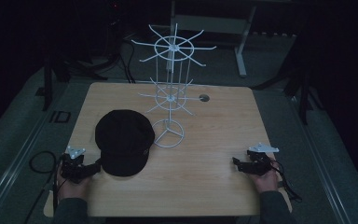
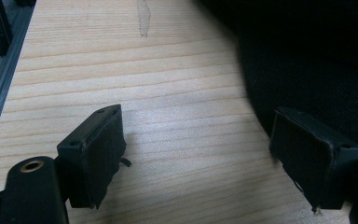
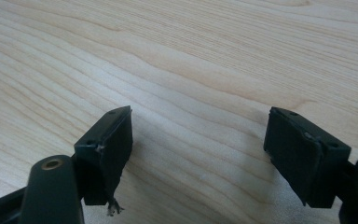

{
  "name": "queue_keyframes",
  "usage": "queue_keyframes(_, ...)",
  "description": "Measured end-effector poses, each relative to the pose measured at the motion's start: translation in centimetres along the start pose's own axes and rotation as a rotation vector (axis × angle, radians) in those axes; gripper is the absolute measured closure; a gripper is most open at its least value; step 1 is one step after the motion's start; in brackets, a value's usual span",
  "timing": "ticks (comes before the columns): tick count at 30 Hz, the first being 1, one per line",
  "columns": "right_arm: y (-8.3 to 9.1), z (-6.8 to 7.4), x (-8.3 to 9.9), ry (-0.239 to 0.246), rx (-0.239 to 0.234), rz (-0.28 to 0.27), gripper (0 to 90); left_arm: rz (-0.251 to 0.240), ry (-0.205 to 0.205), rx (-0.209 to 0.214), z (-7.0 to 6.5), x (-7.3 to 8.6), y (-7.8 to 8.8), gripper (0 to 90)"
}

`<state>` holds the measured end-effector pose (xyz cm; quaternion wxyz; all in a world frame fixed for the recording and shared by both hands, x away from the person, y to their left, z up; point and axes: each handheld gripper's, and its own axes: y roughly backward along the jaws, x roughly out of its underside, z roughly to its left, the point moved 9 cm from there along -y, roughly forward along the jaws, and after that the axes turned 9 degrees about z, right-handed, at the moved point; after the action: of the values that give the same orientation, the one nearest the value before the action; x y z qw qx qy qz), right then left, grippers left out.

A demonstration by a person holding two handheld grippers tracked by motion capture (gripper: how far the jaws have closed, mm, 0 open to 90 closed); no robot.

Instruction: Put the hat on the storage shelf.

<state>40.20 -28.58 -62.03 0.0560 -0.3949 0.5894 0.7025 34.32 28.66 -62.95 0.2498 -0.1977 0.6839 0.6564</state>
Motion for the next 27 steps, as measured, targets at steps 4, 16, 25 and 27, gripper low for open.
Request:
queue_keyframes(4, 0.0, 0.0, 0.0, -0.002, 0.000, 0.000, 23.3, -0.005, 0.005, -0.003, 0.1, 0.0, 0.2, 28.6)
queue_keyframes(16, 0.0, 0.0, 0.0, -0.002, 0.000, 0.000, 23.4, 0.047, 0.002, 0.042, -1.2, -1.0, 2.5, 49.4)
queue_keyframes(25, 0.0, 0.0, 0.0, -0.002, 0.001, 0.002, 23.3, -0.054, 0.055, 0.082, -2.2, -5.3, 5.4, 42.0)
queue_keyframes(27, 0.0, 0.0, 0.0, -0.003, 0.000, 0.001, 23.3, -0.058, 0.061, 0.082, -2.5, -6.2, 5.2, 40.0)
